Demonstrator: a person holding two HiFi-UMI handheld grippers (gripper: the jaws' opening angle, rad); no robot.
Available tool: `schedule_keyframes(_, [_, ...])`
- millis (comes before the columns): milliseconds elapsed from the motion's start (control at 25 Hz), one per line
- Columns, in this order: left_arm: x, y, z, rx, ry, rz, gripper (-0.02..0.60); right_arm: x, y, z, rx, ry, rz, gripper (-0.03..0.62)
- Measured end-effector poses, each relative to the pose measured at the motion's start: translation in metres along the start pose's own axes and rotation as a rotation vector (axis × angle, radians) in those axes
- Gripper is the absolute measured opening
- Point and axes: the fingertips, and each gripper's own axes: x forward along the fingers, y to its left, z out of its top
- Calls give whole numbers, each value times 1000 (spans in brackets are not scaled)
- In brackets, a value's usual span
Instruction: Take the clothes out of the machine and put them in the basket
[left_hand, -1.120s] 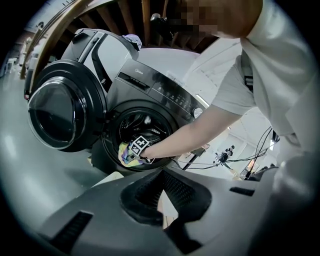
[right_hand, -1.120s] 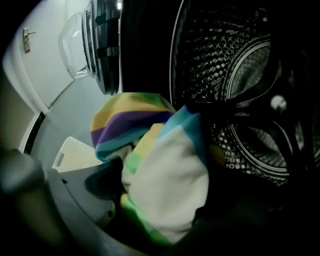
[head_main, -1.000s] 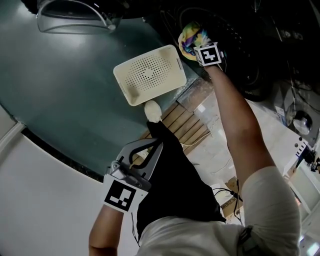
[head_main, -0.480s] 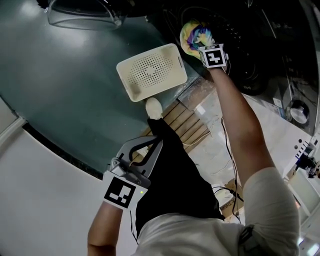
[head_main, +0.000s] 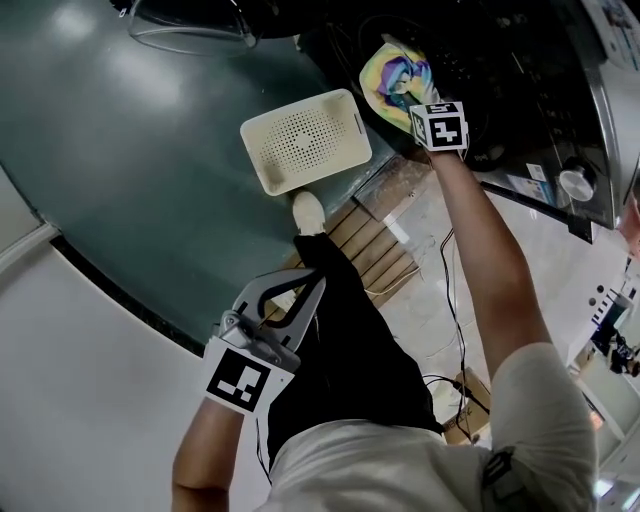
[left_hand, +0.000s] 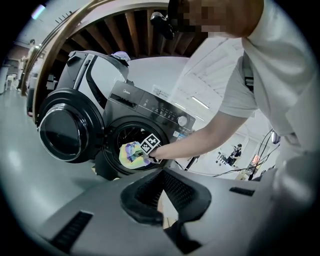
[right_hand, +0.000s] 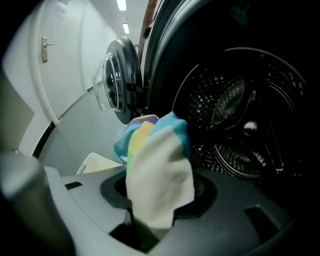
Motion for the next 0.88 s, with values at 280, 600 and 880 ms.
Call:
schedule_keyframes(280, [-28,-35,-4,6,-27,27,-3,-65,29,17,-33,-67,57,183])
schedule_keyframes(600, [-62,-67,-17,14,-51,50,-3,-126,81,31,-90,-123,141,183])
schedule_keyframes(880, [-83,-85,-30,9,-64,71,-3,-152,142,40,-152,-162,233,183])
